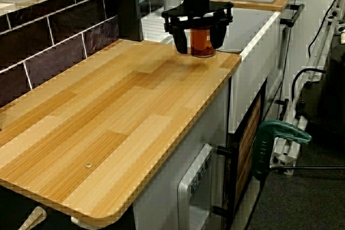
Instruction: Push into sink
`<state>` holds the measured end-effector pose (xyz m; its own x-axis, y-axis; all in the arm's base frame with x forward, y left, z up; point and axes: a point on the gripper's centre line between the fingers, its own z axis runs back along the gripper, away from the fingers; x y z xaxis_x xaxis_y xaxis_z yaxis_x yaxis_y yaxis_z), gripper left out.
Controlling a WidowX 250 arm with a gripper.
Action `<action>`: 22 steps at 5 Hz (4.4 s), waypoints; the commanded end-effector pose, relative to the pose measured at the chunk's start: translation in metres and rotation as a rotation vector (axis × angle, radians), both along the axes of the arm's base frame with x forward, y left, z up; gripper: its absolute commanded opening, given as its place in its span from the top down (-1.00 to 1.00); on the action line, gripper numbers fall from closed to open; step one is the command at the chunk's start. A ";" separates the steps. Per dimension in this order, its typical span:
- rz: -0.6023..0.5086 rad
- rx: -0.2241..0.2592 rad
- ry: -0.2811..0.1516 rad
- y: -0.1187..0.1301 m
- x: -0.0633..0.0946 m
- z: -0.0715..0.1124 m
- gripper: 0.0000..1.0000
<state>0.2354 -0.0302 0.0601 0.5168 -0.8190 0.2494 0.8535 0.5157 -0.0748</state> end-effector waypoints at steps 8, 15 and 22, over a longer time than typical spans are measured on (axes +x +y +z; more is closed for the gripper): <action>0.073 -0.016 -0.123 -0.111 0.033 -0.005 -1.00; 0.101 -0.018 -0.103 -0.094 0.034 -0.002 -1.00; 0.101 -0.018 -0.103 -0.094 0.034 -0.002 -1.00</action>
<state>0.2677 -0.1231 0.0436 0.5881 -0.7592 0.2788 0.7953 0.6056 -0.0286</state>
